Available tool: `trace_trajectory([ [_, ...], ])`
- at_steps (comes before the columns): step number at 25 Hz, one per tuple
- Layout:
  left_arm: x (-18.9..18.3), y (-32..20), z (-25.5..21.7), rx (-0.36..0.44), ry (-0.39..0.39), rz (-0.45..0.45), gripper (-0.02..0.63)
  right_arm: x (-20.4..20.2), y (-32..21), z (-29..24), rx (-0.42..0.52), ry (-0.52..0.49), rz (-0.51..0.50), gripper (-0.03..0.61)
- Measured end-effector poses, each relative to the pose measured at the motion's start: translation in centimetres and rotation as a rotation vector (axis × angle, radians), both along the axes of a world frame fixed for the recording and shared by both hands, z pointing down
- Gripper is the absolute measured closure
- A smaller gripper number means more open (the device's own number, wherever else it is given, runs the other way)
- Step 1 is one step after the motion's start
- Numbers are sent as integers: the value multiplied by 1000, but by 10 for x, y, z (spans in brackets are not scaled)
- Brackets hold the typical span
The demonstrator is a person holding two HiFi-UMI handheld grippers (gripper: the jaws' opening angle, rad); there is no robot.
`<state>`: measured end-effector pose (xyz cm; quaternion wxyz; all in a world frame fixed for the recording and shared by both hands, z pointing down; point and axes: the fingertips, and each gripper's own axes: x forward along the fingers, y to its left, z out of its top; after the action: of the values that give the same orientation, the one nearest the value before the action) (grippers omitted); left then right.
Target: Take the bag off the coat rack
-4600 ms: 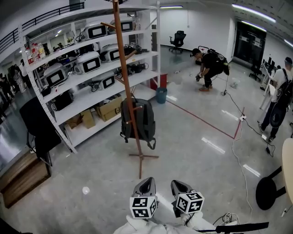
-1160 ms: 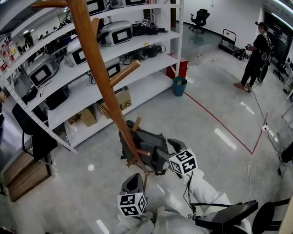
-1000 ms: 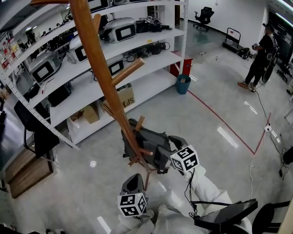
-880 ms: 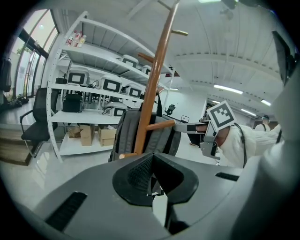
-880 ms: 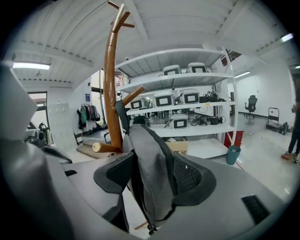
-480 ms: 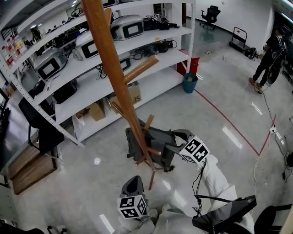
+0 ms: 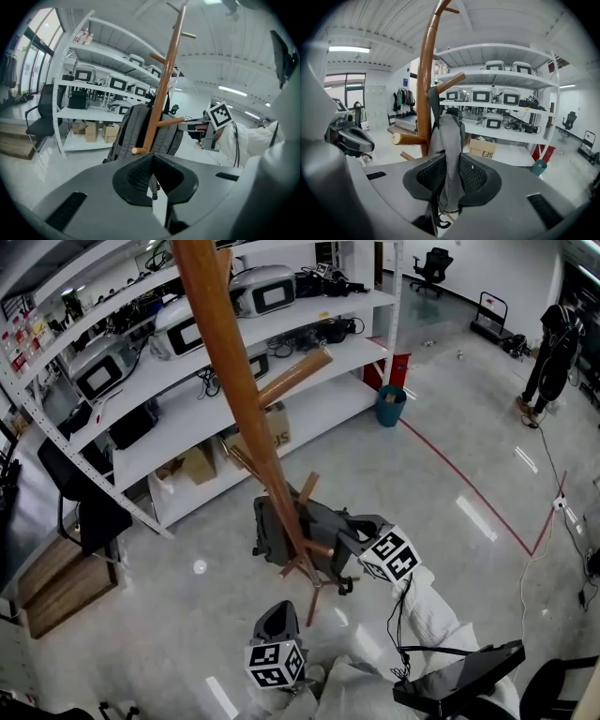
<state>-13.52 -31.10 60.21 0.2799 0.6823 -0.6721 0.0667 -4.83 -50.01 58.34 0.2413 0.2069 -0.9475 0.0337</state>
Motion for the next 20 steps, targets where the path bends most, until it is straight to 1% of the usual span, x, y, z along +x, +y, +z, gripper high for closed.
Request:
trace_trajectory([
  [3,1,-2,-1,3,5,5,613,1,-1,-1,-15,4,29,483],
  [6,1,-1,-1,4,10,5,612,2,1,-3,-19,-17,65,494],
  [11,2,-4,-7,26,18,12,613,4,0,-25,32,-50,133,503],
  [16,7,-9,-10,46,34,24,613,12,-5,-47,71,-53,178,506],
  [20,10,-13,-13,62,50,36,614,15,-8,-62,94,-38,194,506],
])
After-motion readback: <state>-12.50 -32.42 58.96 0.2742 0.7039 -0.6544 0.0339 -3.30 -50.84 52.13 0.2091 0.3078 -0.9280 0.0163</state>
